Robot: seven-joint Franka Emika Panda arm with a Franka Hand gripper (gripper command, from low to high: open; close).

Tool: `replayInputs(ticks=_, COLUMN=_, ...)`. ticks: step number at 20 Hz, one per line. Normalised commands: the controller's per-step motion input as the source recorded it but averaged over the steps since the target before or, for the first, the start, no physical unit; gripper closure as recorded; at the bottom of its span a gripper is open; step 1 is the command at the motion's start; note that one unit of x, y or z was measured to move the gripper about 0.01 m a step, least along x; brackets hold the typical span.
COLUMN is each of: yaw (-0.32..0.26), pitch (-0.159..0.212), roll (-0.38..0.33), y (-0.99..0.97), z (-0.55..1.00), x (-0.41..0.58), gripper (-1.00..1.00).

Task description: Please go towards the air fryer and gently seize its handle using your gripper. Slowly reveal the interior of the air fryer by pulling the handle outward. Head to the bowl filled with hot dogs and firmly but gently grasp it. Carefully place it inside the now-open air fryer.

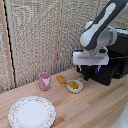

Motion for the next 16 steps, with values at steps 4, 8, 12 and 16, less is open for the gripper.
replayInputs(ticks=4, yaw=0.118, pitch=0.082, roll=-0.072, y=-0.02, z=-0.36, x=0.033, gripper=-1.00)
replayInputs(ticks=8, yaw=0.122, pitch=0.044, roll=-0.039, y=-0.07, z=-0.35, x=0.059, gripper=-1.00)
replayInputs(ticks=12, yaw=0.128, pitch=0.033, roll=-0.037, y=-0.09, z=-0.28, x=0.040, gripper=-1.00)
replayInputs(ticks=16, yaw=0.140, pitch=0.004, roll=-0.039, y=-0.11, z=-0.23, x=0.004, gripper=-1.00)
